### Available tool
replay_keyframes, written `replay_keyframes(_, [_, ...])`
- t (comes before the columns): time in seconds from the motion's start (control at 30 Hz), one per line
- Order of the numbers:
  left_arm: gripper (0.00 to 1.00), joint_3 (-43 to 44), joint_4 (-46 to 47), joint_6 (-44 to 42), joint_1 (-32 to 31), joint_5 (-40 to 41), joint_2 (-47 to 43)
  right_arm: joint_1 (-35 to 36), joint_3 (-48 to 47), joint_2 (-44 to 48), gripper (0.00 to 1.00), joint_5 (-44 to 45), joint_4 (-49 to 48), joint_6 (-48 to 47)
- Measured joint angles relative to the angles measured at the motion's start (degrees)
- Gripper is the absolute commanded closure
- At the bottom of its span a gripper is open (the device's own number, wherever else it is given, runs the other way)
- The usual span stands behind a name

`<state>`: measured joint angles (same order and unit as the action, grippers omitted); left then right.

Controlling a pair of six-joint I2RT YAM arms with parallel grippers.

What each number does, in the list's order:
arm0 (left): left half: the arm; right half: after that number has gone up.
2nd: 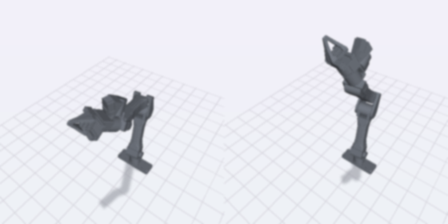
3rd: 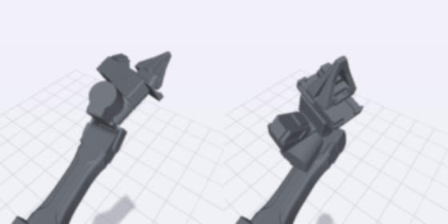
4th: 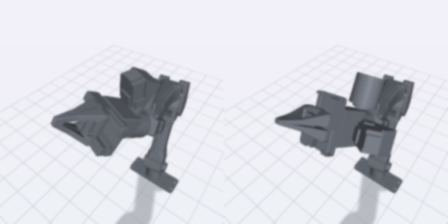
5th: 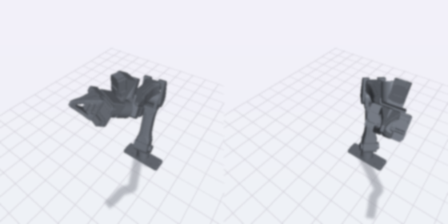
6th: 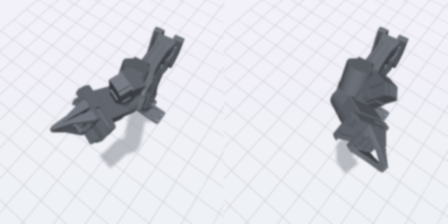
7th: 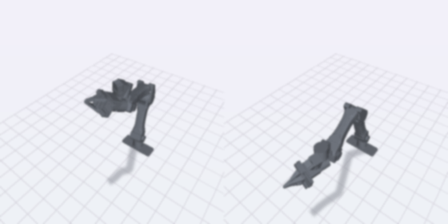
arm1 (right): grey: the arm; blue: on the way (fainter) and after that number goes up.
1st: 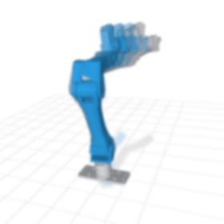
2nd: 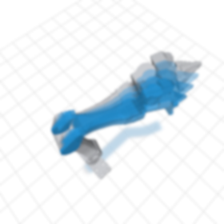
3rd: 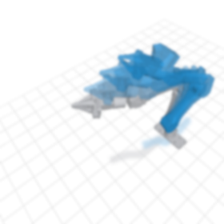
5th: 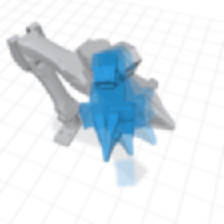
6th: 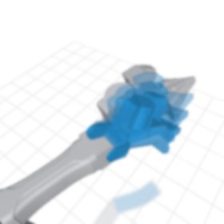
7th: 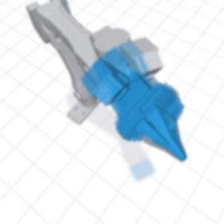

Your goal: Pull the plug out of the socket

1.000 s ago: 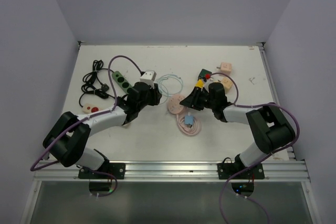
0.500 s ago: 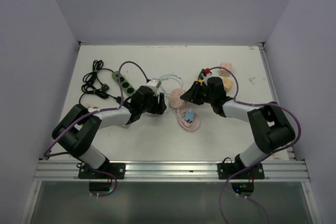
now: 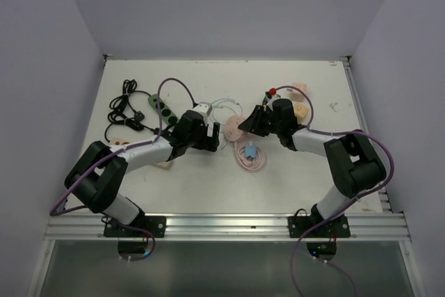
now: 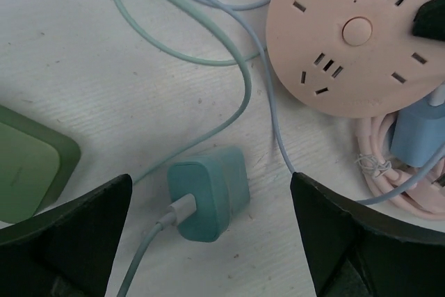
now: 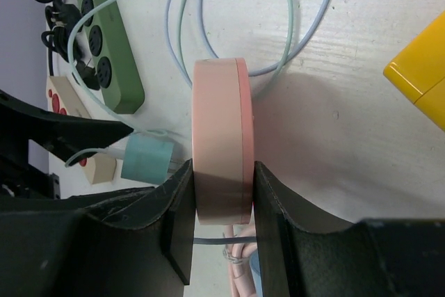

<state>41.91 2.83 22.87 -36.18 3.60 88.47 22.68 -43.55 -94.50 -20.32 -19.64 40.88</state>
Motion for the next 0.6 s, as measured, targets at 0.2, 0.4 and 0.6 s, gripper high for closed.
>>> replay_keyframes(0.2, [0.00, 6.2, -6.2, 0.1, 0.0, 1.5, -2.2, -0.1, -1.3, -0.8, 0.40, -0.1, 0.9, -1.1])
replay_keyframes(0.4, [0.00, 11.2, -13.2, 0.5, 0.0, 3.8, -3.3, -0.2, -4.4, -0.8, 0.22, 0.4, 5.3, -3.9])
replay_keyframes(0.6, [0.00, 13.0, -18.7, 0.5, 0.0, 8.5, -3.6, -0.2, -8.2, -0.2, 0.14, 2.4, 10.4, -7.0])
